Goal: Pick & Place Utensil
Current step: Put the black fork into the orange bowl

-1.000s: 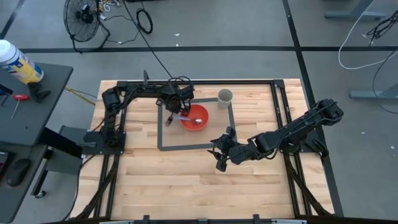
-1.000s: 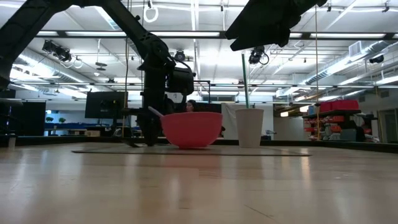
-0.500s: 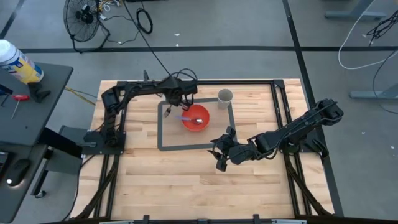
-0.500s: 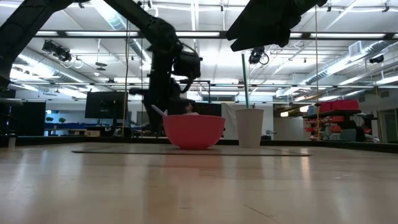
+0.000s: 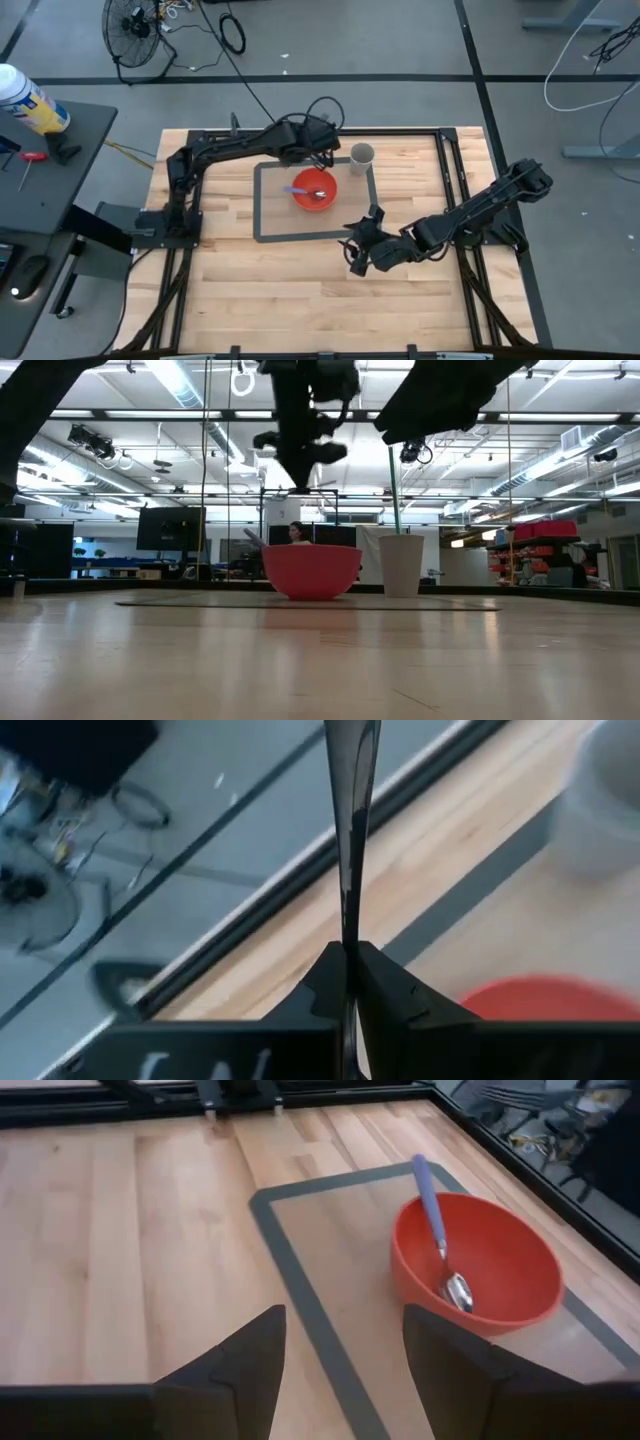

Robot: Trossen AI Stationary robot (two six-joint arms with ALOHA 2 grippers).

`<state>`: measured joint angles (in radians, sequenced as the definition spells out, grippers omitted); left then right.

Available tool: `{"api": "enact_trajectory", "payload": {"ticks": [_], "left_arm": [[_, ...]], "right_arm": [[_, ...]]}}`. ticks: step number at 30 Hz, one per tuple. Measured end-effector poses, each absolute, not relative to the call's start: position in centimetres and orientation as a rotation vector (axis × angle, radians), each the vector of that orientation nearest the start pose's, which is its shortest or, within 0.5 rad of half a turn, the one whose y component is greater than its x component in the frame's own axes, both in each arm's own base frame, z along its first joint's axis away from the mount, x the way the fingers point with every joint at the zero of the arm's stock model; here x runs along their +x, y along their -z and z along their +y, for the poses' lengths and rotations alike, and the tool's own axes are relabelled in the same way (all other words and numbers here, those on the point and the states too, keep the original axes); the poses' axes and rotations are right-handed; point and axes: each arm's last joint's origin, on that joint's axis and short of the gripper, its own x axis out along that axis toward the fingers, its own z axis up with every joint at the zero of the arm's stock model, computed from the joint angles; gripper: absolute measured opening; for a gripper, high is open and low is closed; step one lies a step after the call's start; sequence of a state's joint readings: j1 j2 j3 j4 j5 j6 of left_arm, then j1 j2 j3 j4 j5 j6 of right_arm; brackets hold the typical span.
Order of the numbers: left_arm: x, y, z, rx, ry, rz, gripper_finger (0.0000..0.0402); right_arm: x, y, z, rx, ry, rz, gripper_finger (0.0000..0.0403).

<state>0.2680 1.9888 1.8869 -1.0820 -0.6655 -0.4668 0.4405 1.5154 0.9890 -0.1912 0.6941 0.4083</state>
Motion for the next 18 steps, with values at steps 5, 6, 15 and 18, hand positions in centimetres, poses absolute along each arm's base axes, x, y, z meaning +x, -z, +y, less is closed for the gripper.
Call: {"api": "enact_trajectory", "payload": {"ticks": [5, 6, 15, 18], "left_arm": [[40.8, -30.6, 11.1, -0.137, -0.994, 0.848, 0.0013], [41.0, -30.7, 10.8, -0.142, -0.979, 0.837, 0.0014], [42.8, -27.6, 7.3, -0.215, -0.857, 0.741, 0.0014], [43.0, -26.0, 6.5, -0.241, -0.85, 0.729, 0.0017]], "right_arm": [[28.8, -24.3, 12.1, -0.009, 0.335, 0.53, 0.0205], [28.7, -24.4, 12.2, -0.012, 0.333, 0.53, 0.0205], [28.3, -24.8, 12.6, -0.012, 0.316, 0.52, 0.0205], [28.3, -24.8, 12.6, -0.012, 0.316, 0.52, 0.0205]]}}
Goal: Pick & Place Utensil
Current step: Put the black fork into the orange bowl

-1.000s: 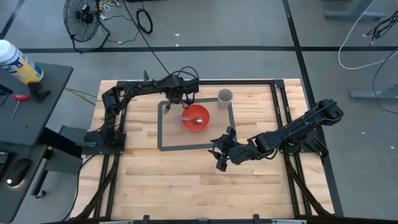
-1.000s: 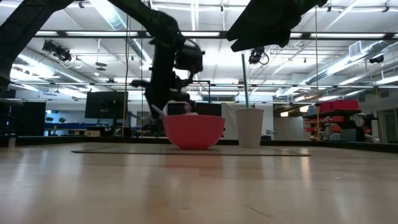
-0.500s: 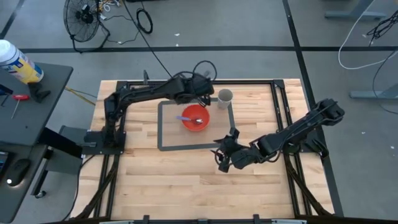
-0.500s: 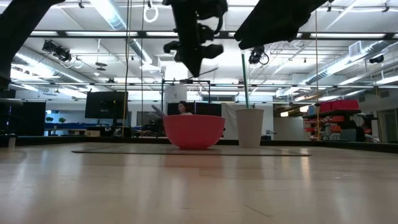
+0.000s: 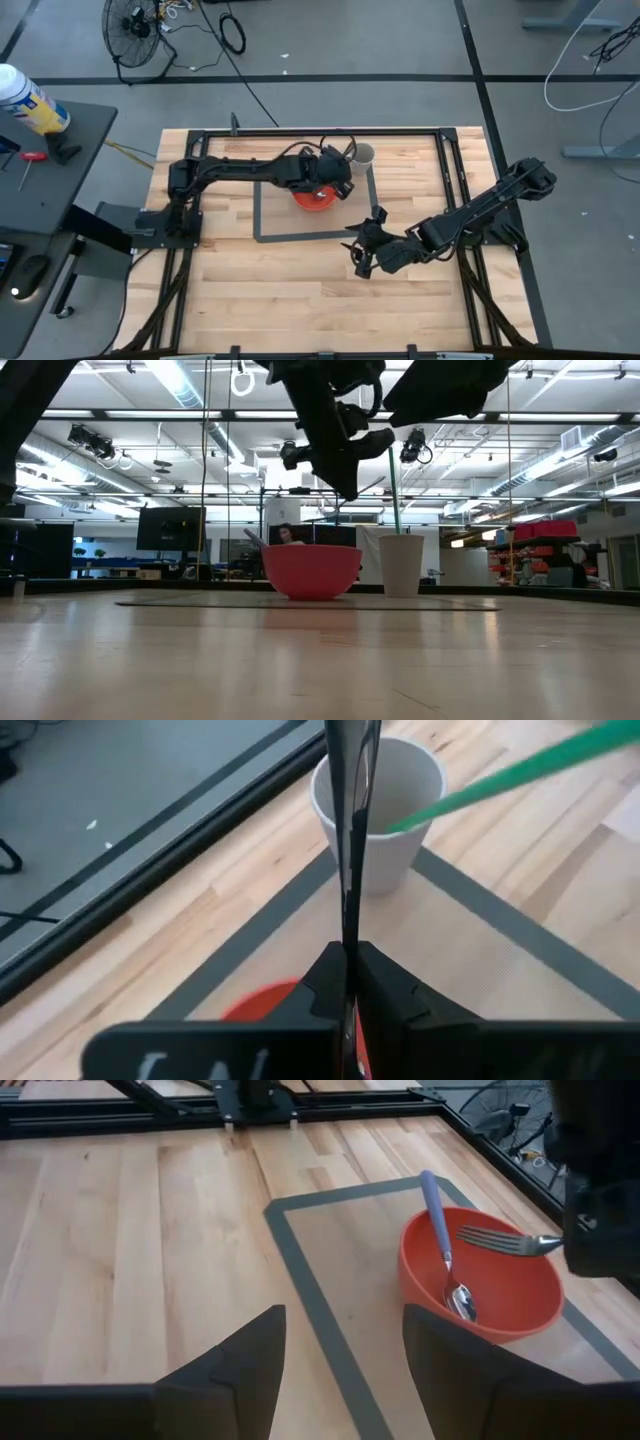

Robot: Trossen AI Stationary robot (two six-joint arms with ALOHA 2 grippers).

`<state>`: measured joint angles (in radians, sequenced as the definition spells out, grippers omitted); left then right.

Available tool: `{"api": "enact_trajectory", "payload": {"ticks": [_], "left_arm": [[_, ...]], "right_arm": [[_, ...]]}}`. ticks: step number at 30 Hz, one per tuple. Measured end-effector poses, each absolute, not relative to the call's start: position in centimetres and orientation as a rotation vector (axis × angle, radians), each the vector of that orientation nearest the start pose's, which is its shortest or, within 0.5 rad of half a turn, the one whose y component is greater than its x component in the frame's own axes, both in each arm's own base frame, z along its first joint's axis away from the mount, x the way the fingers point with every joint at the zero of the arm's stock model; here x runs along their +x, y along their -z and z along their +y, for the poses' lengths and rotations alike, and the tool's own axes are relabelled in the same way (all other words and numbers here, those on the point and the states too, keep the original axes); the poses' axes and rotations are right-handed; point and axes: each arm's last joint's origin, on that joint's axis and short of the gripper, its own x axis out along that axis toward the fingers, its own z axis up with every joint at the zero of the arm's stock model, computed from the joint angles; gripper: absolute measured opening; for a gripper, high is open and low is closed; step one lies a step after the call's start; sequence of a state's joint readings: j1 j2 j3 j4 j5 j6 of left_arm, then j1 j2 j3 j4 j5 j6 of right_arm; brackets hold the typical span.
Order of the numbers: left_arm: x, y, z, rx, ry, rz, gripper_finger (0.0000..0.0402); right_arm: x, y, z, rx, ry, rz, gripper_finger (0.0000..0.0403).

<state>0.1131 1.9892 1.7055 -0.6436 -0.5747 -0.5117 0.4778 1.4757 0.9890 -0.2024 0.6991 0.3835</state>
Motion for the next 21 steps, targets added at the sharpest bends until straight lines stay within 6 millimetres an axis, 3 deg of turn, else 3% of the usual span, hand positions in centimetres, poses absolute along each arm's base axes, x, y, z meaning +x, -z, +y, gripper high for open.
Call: {"api": "enact_trajectory", "payload": {"ticks": [6, 21], "left_arm": [[42.4, -24.3, 6.3, -0.225, -0.905, 0.756, 0.0019], [42.8, -24.3, 5.4, -0.257, -0.964, 0.665, 0.002]], "right_arm": [[28.3, -24.8, 12.6, -0.012, 0.316, 0.52, 0.0205], [28.3, -24.8, 12.6, -0.012, 0.316, 0.52, 0.0205]]}}
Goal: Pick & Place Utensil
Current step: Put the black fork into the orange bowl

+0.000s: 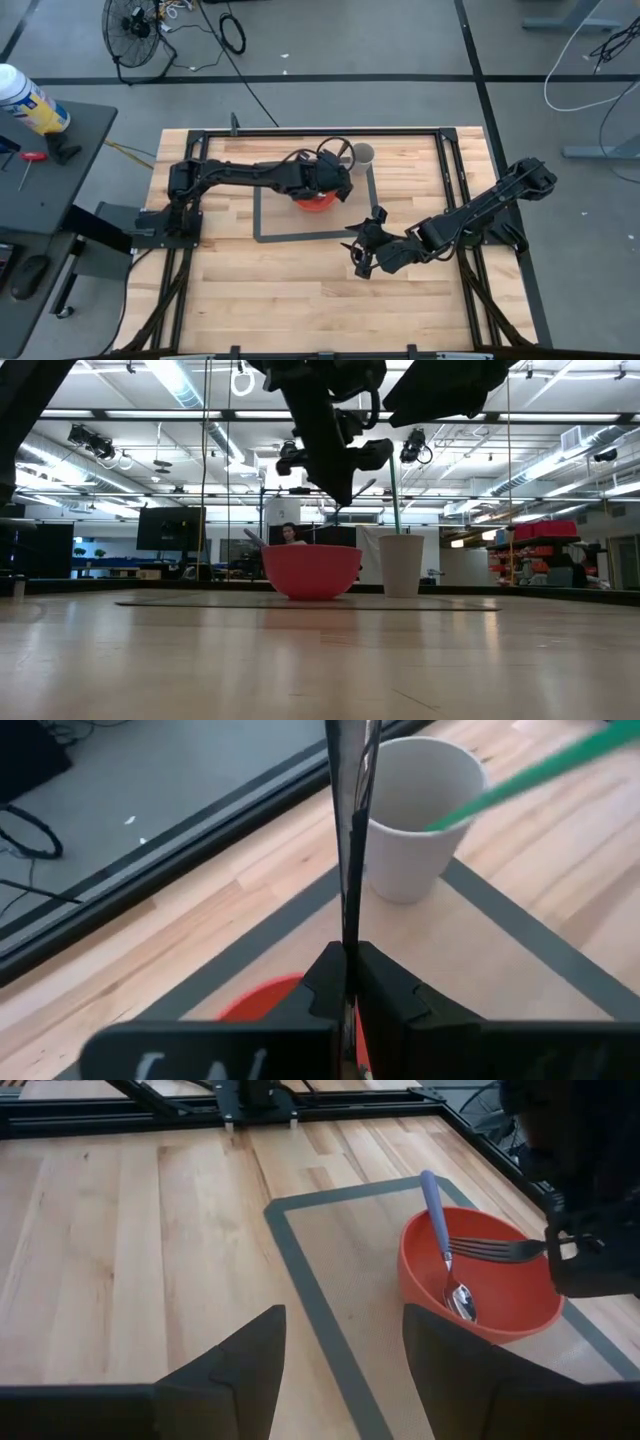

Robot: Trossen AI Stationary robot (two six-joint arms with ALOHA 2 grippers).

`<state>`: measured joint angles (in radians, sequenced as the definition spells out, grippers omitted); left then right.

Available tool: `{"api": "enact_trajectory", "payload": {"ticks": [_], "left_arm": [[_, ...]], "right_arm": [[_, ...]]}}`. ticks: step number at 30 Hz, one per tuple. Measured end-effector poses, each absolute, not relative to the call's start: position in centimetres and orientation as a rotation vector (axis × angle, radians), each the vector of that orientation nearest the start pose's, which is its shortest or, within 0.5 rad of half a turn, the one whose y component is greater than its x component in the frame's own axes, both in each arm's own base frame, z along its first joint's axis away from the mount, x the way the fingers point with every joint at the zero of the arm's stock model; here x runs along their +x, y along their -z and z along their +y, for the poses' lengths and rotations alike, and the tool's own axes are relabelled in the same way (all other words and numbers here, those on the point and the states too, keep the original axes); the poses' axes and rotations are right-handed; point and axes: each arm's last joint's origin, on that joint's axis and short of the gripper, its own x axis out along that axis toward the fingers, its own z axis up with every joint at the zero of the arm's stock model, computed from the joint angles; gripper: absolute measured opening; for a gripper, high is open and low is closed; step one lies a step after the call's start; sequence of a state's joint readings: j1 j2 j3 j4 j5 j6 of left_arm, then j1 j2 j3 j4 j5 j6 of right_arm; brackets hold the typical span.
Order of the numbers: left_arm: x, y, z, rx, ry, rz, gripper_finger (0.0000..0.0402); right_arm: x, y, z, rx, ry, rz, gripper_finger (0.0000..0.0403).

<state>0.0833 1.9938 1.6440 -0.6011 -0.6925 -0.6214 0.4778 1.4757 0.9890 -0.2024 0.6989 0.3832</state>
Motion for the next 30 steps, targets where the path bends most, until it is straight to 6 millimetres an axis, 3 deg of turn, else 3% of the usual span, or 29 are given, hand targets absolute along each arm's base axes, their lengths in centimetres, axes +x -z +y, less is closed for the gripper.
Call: {"api": "enact_trajectory", "payload": {"ticks": [4, 8, 13, 25, 30], "left_arm": [[42.9, -23.9, 5.5, -0.258, -0.983, 0.648, 0.002], [42.4, -21.5, 5.8, -0.285, -0.998, 0.681, 0.002], [42.1, -20.1, 6.1, -0.327, -0.987, 0.661, 0.002], [41.6, -18.1, 6.0, -0.393, -0.963, 0.654, 0.002], [41.7, -18.3, 6.1, -0.389, -0.967, 0.631, 0.002]], "right_arm": [[28.3, -24.8, 12.6, -0.011, 0.312, 0.522, 0.0205], [28.3, -24.8, 12.6, -0.01, 0.311, 0.522, 0.0205], [28.3, -24.7, 12.6, -0.01, 0.309, 0.524, 0.0205], [28.3, -24.7, 12.6, -0.009, 0.309, 0.523, 0.0205], [28.3, -24.7, 12.6, -0.009, 0.309, 0.523, 0.0205]]}}
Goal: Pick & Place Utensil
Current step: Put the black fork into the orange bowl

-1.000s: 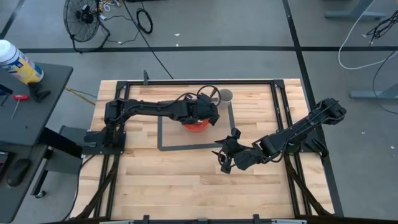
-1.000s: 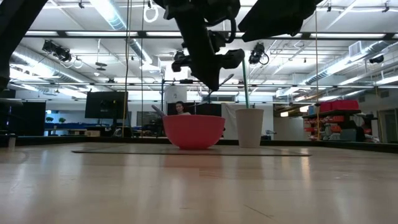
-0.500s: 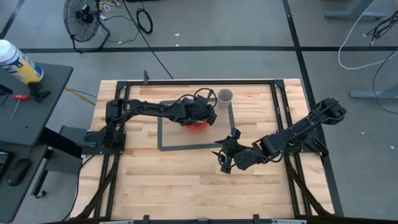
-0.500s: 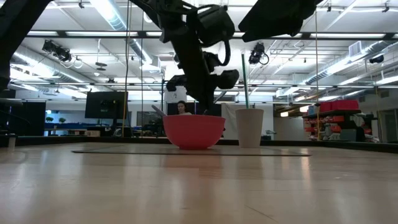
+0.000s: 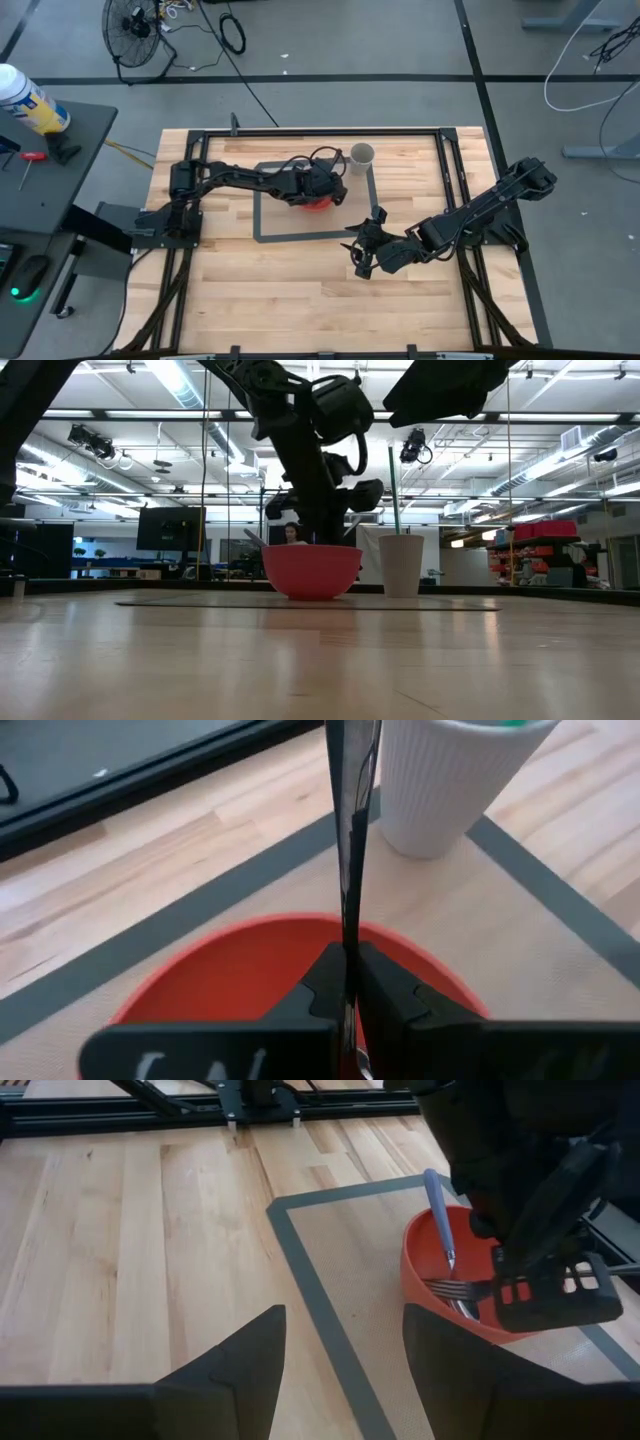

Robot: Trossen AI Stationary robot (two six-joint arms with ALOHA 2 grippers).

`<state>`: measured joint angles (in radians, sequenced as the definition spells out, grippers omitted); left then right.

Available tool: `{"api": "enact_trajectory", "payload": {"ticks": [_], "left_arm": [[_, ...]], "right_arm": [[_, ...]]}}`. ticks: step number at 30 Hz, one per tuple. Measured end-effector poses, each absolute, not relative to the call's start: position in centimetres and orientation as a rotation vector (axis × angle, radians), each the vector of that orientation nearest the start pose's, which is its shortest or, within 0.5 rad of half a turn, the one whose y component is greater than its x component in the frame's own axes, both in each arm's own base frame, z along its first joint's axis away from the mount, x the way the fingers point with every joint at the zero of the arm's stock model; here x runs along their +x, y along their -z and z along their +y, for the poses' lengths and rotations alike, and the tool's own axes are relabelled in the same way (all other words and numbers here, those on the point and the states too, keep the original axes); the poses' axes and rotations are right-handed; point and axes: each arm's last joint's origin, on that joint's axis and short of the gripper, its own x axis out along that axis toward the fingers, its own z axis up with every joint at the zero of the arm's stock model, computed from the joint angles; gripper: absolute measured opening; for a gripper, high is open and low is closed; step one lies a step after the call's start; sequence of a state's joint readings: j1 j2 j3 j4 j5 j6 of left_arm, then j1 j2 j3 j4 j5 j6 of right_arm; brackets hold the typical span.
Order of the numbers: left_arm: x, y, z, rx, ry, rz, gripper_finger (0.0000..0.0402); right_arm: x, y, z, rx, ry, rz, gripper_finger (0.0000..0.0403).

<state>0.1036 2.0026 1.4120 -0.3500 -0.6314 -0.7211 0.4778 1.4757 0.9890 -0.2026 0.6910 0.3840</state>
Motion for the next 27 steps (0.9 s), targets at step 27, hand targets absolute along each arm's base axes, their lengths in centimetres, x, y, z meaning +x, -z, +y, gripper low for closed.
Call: {"api": "enact_trajectory", "payload": {"ticks": [27], "left_arm": [[41.6, -17.3, 8.1, -0.463, -0.922, 0.701, 0.0021]], "right_arm": [[28.3, -24.7, 12.6, -0.002, 0.311, 0.521, 0.0205]]}}
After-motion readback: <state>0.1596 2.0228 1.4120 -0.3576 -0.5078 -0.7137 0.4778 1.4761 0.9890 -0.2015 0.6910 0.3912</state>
